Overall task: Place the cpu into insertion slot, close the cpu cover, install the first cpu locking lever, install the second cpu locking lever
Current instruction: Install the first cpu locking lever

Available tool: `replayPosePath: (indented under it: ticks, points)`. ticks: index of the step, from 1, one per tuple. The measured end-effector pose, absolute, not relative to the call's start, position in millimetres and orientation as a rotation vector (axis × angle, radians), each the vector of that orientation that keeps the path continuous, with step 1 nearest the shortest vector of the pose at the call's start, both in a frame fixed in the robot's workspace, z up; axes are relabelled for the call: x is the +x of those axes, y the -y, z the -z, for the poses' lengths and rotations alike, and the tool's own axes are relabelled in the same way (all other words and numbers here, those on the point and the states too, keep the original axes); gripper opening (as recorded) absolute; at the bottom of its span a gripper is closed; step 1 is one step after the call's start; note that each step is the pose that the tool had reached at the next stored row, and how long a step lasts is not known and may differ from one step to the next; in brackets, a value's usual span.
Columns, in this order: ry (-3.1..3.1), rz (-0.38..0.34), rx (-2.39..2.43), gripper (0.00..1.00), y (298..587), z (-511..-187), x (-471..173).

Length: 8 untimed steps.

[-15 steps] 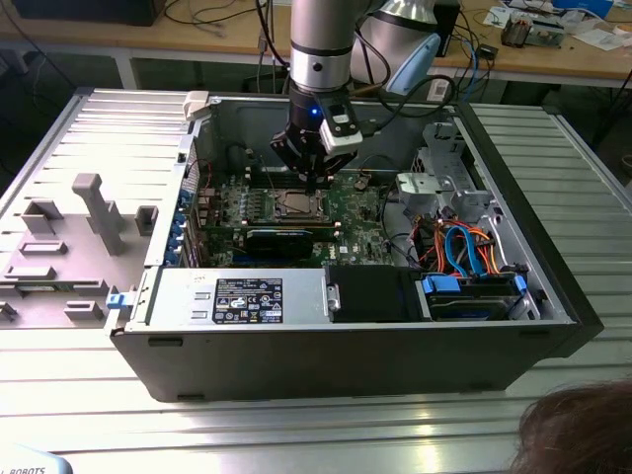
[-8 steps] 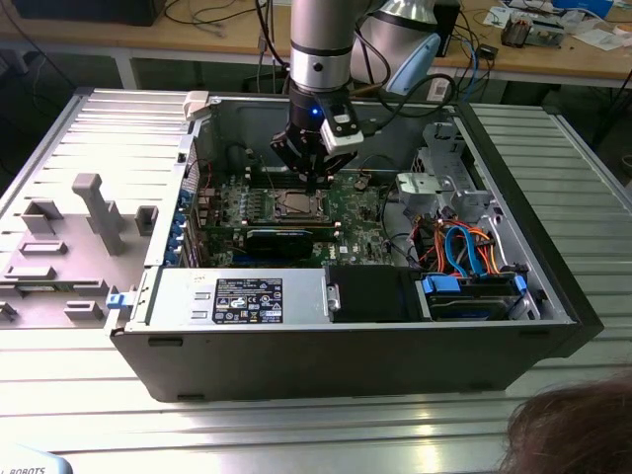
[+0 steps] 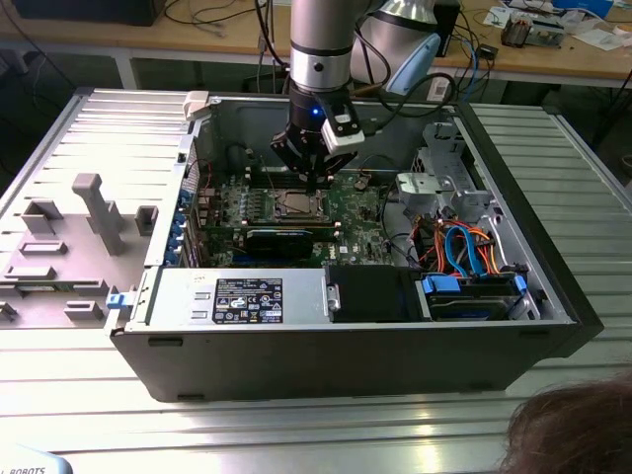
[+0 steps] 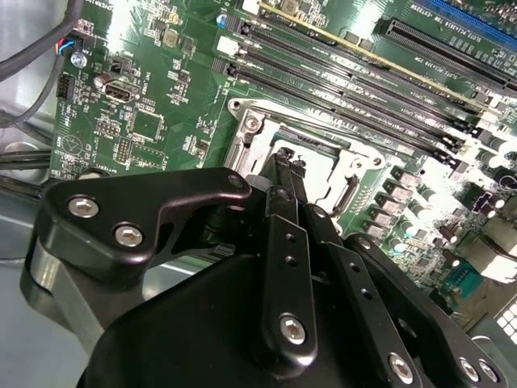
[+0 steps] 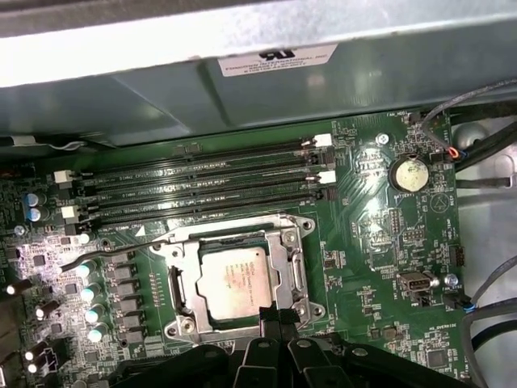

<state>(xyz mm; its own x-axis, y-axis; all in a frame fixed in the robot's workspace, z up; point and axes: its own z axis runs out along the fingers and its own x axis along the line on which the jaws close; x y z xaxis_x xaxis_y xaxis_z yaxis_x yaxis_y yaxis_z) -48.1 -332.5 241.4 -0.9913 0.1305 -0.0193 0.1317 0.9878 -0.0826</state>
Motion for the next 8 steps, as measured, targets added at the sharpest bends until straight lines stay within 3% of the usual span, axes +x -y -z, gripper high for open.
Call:
replayPosePath:
  ticks: [8]
  points:
    - [-3.119, 0.131, 0.174, 0.11, 332.5, -241.4, -48.1]
